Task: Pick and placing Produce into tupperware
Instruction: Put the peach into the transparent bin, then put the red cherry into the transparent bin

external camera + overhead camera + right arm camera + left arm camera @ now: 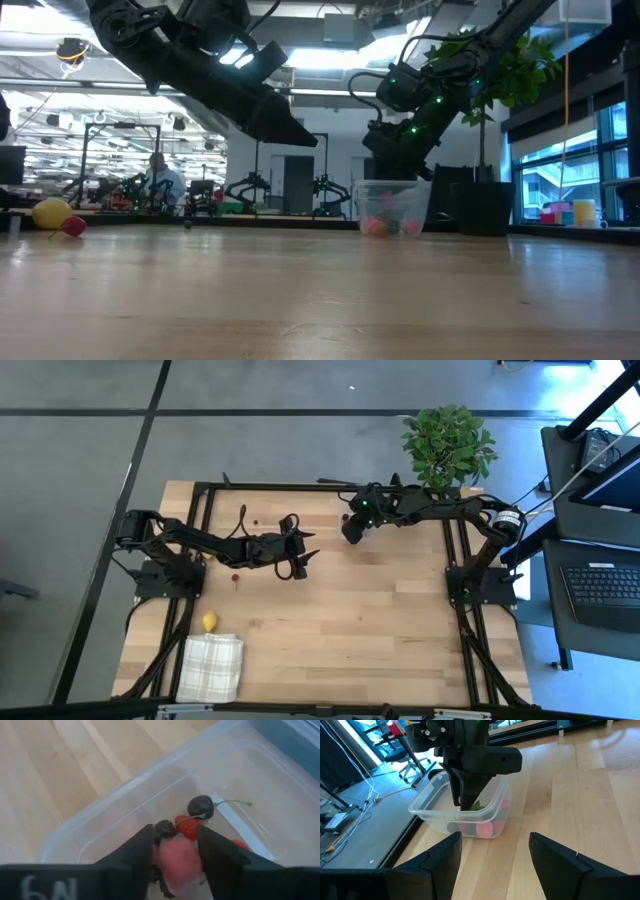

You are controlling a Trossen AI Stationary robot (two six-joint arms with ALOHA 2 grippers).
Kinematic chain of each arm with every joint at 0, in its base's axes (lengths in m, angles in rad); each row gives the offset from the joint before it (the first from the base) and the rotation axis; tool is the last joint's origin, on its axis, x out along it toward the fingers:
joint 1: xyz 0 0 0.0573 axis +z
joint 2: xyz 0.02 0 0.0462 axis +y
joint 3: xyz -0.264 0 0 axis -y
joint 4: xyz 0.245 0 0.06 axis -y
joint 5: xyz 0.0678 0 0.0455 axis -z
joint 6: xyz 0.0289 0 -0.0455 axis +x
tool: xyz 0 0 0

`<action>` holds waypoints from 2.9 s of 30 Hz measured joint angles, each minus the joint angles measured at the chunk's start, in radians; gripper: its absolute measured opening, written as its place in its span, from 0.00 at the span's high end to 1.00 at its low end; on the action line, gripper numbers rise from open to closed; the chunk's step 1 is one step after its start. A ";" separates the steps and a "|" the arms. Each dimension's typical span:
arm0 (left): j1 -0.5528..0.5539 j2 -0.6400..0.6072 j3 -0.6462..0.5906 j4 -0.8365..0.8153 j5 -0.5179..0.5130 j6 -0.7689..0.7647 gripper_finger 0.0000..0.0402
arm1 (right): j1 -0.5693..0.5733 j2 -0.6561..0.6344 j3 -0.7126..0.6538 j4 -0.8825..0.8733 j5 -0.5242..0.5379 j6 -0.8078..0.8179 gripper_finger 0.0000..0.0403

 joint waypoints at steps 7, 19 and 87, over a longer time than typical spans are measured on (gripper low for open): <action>0.000 0.000 0.000 0.000 0.000 0.000 0.44 | 0.000 0.000 0.000 -0.001 0.000 0.018 0.42; 0.000 -0.011 0.000 -0.052 -0.007 0.001 0.44 | 0.002 -0.117 0.002 -0.052 0.000 0.015 0.35; -0.241 -0.064 0.137 -1.575 0.282 -1.654 0.52 | 0.249 -0.091 0.000 0.112 -0.007 -0.195 0.35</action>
